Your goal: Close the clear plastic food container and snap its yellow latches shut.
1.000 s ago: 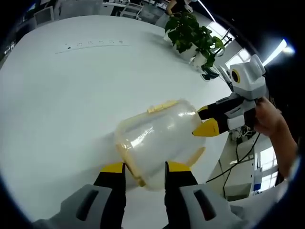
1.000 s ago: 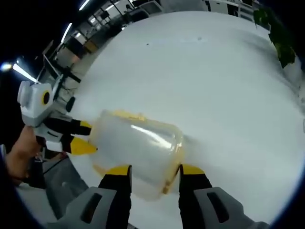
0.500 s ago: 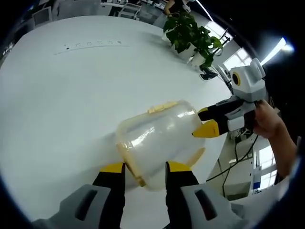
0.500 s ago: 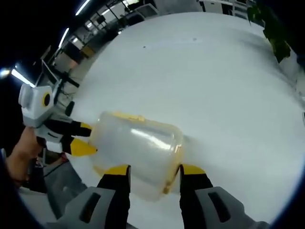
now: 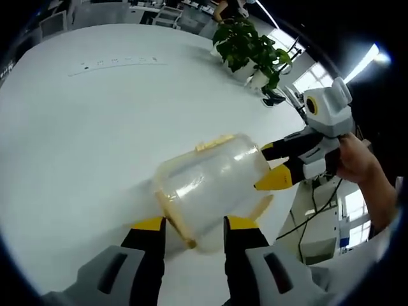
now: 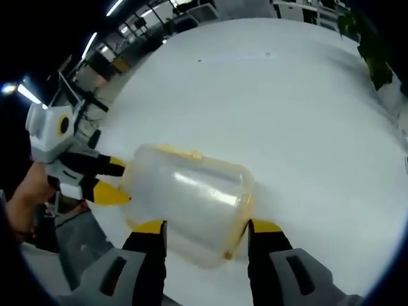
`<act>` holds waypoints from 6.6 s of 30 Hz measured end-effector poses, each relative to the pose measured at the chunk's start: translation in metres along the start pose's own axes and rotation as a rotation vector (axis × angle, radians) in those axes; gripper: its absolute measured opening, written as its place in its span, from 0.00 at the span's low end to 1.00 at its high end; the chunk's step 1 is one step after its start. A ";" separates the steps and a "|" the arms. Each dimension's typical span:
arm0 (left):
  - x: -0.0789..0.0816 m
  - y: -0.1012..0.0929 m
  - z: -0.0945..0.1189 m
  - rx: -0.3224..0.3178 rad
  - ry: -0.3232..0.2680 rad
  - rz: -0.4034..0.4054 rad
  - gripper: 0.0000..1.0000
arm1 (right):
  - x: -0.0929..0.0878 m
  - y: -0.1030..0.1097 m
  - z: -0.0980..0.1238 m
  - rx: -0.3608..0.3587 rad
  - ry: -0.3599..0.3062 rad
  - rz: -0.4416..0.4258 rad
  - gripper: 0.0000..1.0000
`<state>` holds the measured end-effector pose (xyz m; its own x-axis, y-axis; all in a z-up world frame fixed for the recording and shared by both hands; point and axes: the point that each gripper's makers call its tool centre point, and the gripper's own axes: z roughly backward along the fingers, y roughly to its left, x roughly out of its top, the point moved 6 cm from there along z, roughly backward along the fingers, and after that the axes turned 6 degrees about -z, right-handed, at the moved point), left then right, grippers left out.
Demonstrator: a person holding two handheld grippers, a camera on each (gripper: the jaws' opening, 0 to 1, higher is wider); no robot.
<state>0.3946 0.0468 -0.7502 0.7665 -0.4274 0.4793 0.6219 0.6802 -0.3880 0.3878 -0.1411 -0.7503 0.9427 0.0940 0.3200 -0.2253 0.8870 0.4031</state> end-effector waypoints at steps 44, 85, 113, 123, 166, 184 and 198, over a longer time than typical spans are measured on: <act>0.036 -0.017 0.023 -0.024 0.007 -0.667 0.45 | 0.019 0.015 0.024 -0.052 0.049 0.554 0.34; 0.044 -0.047 -0.006 -0.175 -0.050 -0.999 0.44 | 0.030 0.048 0.001 0.191 -0.008 0.995 0.34; 0.043 -0.049 -0.014 -0.200 -0.057 -0.965 0.43 | 0.031 0.051 -0.006 0.220 -0.030 0.997 0.33; 0.043 -0.050 -0.018 -0.198 -0.053 -0.961 0.42 | 0.033 0.051 -0.007 0.222 -0.030 0.998 0.33; 0.016 -0.064 -0.024 -0.100 -0.021 -1.046 0.45 | 0.057 0.045 -0.028 0.269 0.083 0.973 0.41; 0.010 -0.069 -0.030 0.018 -0.061 -1.068 0.45 | 0.065 0.048 -0.040 0.323 0.291 0.962 0.40; 0.008 -0.072 -0.036 0.130 -0.053 -1.081 0.42 | 0.068 0.054 -0.046 0.328 0.426 1.015 0.38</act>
<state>0.3616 -0.0268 -0.7466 -0.1850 -0.8131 0.5519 0.9389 0.0196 0.3437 0.4512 -0.0666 -0.7461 0.2822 0.8992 0.3344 -0.9234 0.1600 0.3490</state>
